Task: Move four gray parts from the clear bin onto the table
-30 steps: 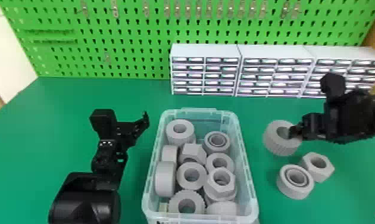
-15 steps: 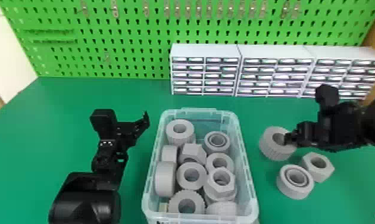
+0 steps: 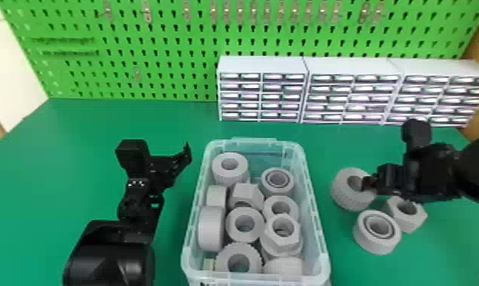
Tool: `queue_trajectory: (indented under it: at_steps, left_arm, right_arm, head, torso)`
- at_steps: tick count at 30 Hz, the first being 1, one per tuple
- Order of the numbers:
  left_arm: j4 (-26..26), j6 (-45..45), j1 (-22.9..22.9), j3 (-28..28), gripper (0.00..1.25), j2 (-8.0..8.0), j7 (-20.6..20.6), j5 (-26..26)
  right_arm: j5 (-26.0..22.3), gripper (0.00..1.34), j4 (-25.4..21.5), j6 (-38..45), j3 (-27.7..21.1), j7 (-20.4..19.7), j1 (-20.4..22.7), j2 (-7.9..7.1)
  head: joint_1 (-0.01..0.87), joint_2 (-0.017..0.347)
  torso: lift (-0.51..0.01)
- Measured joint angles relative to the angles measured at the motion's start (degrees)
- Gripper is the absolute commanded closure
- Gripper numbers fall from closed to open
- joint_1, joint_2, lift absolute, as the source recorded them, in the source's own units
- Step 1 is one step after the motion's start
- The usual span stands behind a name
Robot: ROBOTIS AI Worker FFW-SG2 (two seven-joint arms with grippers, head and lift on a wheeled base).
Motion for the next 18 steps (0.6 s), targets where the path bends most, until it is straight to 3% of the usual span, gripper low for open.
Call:
queue_trajectory:
  at_steps: [18]
  left_arm:
    - [0.0, 0.0, 0.0, -0.2, 0.1, 0.0, 0.1, 0.1]
  right_arm:
    - [2.8, 1.0, 2.6, -3.2, -1.8, 0.2, 1.7, 0.65]
  head:
    - [0.693, 0.072]
  torso:
    - [-0.052]
